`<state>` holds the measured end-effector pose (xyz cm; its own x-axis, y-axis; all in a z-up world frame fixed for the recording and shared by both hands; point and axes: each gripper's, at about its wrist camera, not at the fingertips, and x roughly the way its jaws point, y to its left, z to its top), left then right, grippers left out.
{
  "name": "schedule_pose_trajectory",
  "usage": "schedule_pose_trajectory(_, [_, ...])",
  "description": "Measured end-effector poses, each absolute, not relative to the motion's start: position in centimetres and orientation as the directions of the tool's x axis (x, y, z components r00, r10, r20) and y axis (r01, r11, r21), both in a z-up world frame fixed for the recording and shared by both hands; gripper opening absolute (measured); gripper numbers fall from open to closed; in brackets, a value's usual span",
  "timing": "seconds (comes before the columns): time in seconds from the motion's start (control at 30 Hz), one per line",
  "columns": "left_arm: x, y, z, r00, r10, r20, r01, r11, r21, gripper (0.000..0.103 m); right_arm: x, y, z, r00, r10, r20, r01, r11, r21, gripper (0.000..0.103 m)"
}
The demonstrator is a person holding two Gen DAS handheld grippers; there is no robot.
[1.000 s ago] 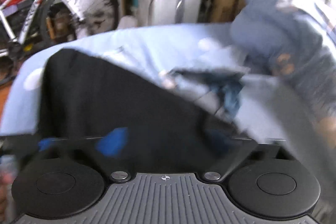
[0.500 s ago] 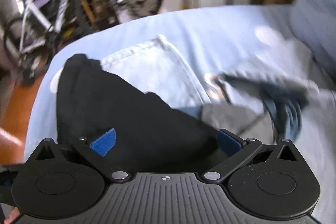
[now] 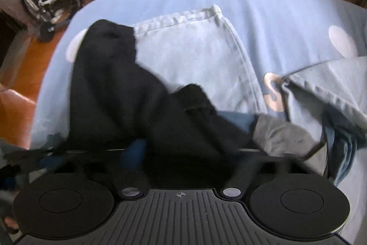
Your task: Fold clothes
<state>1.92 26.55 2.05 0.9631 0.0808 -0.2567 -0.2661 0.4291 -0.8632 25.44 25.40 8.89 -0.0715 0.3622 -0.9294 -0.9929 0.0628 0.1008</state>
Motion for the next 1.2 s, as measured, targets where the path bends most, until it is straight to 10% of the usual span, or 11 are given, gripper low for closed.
schedule_pose_trajectory(0.13, [0.3, 27.0, 3.1, 0.977, 0.152, -0.152, -0.204, 0.433, -0.878, 0.103, 19.3, 22.5, 9.1, 0.095, 0.414, -0.905, -0.993, -0.025, -0.116, 0.012])
schedule_pose_trajectory(0.4, [-1.0, 28.1, 4.5, 0.988, 0.149, 0.025, -0.045, 0.452, -0.891, 0.103, 6.3, 18.3, 4.8, 0.293, 0.412, -0.863, -0.901, -0.182, -0.393, 0.010])
schedule_pose_trajectory(0.57, [1.6, 29.5, 1.8, 0.967, 0.084, -0.241, -0.255, 0.329, -0.909, 0.103, 1.7, 16.7, 2.4, 0.461, 0.466, -0.755, -0.770, -0.214, -0.602, 0.011])
schedule_pose_trajectory(0.63, [2.2, 30.1, 0.0, 0.928, 0.080, -0.365, -0.373, 0.260, -0.891, 0.103, 1.2, 15.9, 3.2, 0.412, 0.475, -0.778, -0.797, -0.225, -0.560, 0.024])
schedule_pose_trajectory(0.7, [2.5, 30.5, -0.6, 0.916, 0.062, -0.396, -0.399, 0.232, -0.887, 0.103, 1.9, 15.1, 5.2, 0.278, 0.457, -0.845, -0.878, -0.236, -0.417, 0.080])
schedule_pose_trajectory(0.73, [2.8, 30.4, -0.4, 0.911, 0.060, -0.408, -0.409, 0.250, -0.878, 0.103, 2.5, 14.7, 6.4, 0.205, 0.450, -0.869, -0.913, -0.233, -0.336, 0.085])
schedule_pose_trajectory(0.9, [3.4, 30.2, -0.2, 0.905, 0.070, -0.420, -0.421, 0.296, -0.857, 0.103, 9.8, 13.8, 14.2, 0.155, 0.604, -0.782, -0.988, 0.083, -0.131, 0.089])
schedule_pose_trajectory(1.2, [2.5, 29.1, -0.4, 0.902, 0.093, -0.421, -0.427, 0.326, -0.843, 0.103, 21.0, 21.2, 11.5, 0.186, 0.573, -0.798, -0.958, 0.286, -0.018, 0.094])
